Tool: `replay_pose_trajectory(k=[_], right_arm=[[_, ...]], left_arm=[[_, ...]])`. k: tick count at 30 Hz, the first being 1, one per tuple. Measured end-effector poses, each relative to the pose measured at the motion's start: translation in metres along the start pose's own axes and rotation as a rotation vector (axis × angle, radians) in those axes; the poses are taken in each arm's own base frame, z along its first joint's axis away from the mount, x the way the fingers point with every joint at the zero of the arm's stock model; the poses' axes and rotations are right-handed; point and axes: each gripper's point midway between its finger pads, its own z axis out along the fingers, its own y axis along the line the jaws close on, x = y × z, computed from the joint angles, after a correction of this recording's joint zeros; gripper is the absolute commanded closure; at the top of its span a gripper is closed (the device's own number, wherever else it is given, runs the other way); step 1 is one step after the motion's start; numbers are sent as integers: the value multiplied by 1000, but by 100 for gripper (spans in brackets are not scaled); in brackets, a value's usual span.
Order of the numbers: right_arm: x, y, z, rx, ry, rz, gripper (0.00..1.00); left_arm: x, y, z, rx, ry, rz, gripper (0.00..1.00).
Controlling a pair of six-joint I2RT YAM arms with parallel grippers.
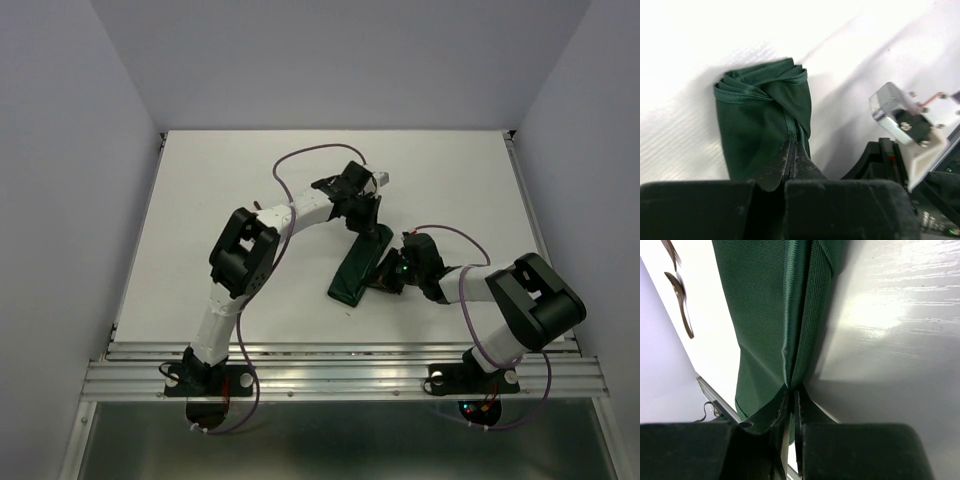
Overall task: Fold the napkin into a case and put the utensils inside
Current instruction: Smooth out the smaller rectangle-folded napkin at the center of the board.
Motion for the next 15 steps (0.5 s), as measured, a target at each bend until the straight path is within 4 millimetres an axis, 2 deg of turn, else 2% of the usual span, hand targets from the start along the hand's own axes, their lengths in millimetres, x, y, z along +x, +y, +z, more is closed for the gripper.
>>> replay_pose_trajectory(k=[4,7,11,15], right_arm=[[0,0,0,4,3,-4,99],[0,-1,-1,12,3,-5,99],[1,-3,-2,20,4,-10,99],[1,-3,-3,24,6,-12,99]], left_arm=[[-26,0,-25,1,-56,15,100],[-40,3,-33,-1,-89,15,100],[-51,9,-36,-10,-111,6,100],[-58,9,-27,-7,-119,8,100]])
